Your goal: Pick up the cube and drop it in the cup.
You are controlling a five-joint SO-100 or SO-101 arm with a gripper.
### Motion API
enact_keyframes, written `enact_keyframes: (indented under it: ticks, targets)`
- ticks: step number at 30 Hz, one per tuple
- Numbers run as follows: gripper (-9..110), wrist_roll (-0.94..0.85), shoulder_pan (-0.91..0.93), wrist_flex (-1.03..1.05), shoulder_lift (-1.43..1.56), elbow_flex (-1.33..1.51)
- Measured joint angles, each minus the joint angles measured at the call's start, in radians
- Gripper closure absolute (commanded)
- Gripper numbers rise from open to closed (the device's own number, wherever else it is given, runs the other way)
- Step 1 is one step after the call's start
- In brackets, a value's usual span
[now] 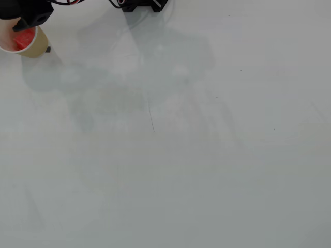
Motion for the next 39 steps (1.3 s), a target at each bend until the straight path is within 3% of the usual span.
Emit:
enact_keyframes:
  ticks: [17, 27, 39]
  targets:
    - [94, 0.0, -0.097, 0.0, 0.015, 0.057]
    - [101, 0.0, -0.324, 0.0, 0.083, 0.118]
    - [101, 0.0, -0.75, -0.069, 0.198, 0.328]
